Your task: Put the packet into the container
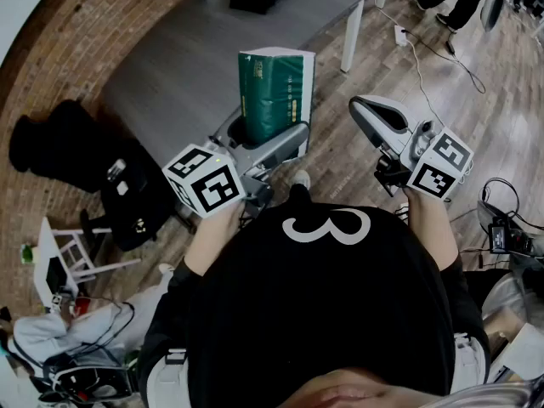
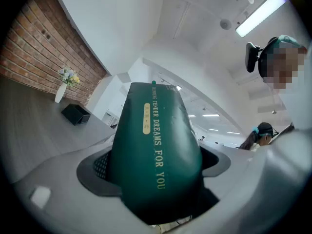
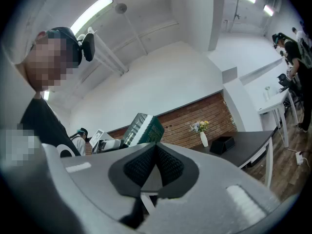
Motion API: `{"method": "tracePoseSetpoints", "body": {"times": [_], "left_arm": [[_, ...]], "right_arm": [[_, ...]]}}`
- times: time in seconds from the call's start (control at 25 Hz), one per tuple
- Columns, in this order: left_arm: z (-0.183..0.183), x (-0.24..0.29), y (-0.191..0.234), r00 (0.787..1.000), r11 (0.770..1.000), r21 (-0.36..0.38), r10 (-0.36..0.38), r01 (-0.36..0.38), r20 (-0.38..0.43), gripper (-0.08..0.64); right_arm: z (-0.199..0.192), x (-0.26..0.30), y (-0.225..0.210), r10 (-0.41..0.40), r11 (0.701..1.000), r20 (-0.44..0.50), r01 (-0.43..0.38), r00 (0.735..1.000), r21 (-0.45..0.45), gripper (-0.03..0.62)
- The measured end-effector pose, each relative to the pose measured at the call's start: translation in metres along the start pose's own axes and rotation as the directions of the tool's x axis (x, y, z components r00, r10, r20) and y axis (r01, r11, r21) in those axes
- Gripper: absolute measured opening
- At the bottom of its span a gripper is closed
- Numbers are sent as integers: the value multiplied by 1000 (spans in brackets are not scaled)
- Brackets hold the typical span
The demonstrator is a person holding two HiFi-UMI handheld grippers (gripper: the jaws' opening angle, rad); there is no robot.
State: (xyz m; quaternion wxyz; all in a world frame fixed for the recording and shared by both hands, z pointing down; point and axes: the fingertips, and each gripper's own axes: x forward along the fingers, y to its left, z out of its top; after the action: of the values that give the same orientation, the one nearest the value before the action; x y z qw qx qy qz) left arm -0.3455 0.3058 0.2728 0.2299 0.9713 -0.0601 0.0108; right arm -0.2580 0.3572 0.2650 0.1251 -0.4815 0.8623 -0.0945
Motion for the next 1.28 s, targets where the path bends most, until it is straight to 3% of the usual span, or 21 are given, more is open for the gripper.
{"method": "tracePoseSetpoints", "body": {"times": [0.4,0.84,1.28], "left_arm": [[-5,6,0,1000,1000,-4,-9,9,-25,477],[-22,26,17,998,999,-16,-48,47,-34,477],[22,97,99,993,994,-68,-87,82,-74,477]], "right_arm": [[-5,1,-2,-1,1000,-5,1,1000,10,2],[-25,-8,-25,-54,998,6,54,999,21,2],[0,46,-123,-121,992,-7,121,993,47,2]]}}
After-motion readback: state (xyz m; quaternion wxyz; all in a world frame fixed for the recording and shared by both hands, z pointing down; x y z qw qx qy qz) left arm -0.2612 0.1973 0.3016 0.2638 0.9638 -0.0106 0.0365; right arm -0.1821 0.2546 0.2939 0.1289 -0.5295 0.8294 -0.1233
